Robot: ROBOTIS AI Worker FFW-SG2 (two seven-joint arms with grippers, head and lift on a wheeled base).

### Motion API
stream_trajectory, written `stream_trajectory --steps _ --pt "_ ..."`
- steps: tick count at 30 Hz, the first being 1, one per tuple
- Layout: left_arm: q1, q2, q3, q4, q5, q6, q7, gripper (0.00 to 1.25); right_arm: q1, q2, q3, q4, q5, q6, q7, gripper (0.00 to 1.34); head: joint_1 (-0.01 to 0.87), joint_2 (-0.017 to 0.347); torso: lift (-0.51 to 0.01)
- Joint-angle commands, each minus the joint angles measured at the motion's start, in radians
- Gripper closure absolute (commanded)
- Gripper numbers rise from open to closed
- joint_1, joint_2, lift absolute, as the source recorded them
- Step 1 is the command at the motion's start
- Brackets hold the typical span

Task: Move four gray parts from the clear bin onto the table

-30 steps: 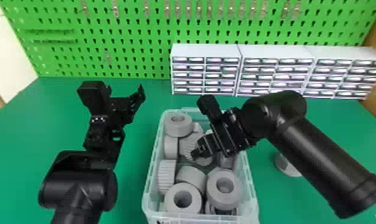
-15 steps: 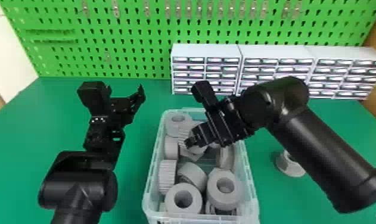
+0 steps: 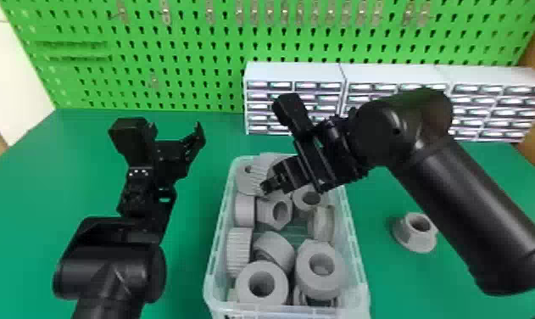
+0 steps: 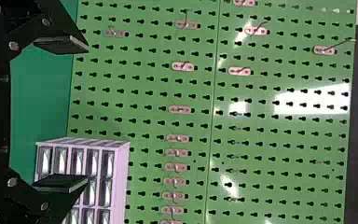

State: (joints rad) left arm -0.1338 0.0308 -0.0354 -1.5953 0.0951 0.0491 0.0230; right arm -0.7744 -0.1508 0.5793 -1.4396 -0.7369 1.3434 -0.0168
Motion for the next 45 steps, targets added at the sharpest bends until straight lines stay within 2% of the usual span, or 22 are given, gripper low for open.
stream_trajectory --steps 1,20,45 --pt "0.002 0.001 0.000 0.000 0.000 0.000 0.000 0.28 0.003 -0.003 -0.038 -0.036 0.024 0.026 0.000 0.97 0.693 0.072 -0.052" --pt "0.010 0.001 0.003 0.000 -0.003 0.000 0.000 0.28 0.027 -0.009 -0.217 -0.136 0.166 0.155 0.000 0.97 0.693 0.072 -0.052" --pt "0.013 0.001 0.002 -0.002 -0.005 0.000 0.000 0.28 0.072 -0.024 -0.426 -0.180 0.338 0.229 0.000 0.97 0.693 0.072 -0.052"
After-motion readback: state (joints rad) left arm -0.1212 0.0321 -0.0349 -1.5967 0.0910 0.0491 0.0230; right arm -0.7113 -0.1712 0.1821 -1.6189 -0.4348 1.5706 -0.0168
